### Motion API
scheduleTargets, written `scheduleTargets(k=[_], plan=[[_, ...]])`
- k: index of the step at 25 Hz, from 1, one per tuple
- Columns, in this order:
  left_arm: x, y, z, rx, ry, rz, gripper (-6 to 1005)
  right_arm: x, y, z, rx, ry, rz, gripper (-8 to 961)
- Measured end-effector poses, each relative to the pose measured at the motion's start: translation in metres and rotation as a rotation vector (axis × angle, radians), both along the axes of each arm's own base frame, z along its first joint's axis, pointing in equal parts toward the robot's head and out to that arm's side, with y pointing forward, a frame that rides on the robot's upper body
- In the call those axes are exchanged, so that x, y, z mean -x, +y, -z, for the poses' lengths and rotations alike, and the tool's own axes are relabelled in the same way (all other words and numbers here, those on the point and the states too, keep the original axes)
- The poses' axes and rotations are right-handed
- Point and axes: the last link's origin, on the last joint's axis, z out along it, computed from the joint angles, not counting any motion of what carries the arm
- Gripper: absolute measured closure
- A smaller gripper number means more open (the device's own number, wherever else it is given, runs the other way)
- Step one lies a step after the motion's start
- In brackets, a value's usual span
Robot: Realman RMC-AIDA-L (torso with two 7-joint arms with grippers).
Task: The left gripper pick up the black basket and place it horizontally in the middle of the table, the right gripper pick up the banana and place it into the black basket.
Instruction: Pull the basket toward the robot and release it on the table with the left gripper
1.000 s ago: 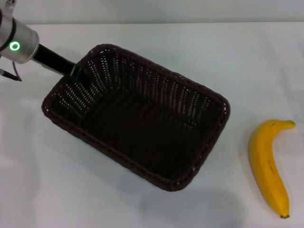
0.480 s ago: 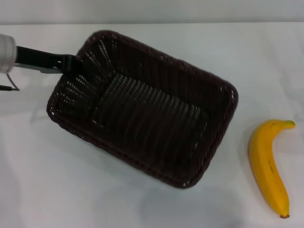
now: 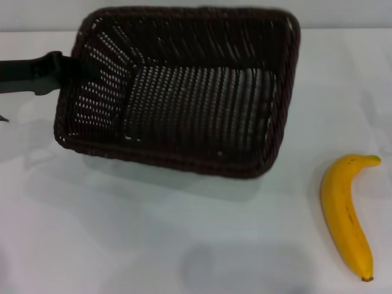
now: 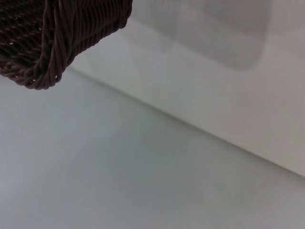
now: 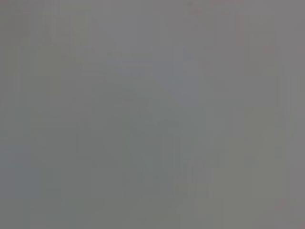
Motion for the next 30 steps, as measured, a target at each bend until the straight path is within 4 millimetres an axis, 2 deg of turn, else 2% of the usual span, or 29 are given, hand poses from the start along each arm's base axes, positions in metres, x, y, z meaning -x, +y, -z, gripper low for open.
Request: scheduleTargets(k=[6,10,12,21,30], plan=[[0.022,-0.01,-0.004,-0.074,-0.084,-0.106,823,0.002,0.002,0.0,0.0,0.0,-0.006,123],[0.033,-0.016,0.003,-0.082,-0.119,-0.167,816,0.005,0.007,-0.002,-0.004,-0.007,-0.015,123],[0.039,-0.018,0.013,-0.069,-0.106,-0.205,812,0.007,0.01,-0.004,-0.007,-0.012,-0.022,124],[0.033,-0.009,0.024,-0.009,-0.033,-0.235,796,0.016,0.025,-0.006,0.003,-0.03,-0.04,124],[0.026,-0.002,0.03,-0.002,-0.022,-0.233,778,0.015,0.023,-0.007,-0.008,-0.024,-0.041,125]])
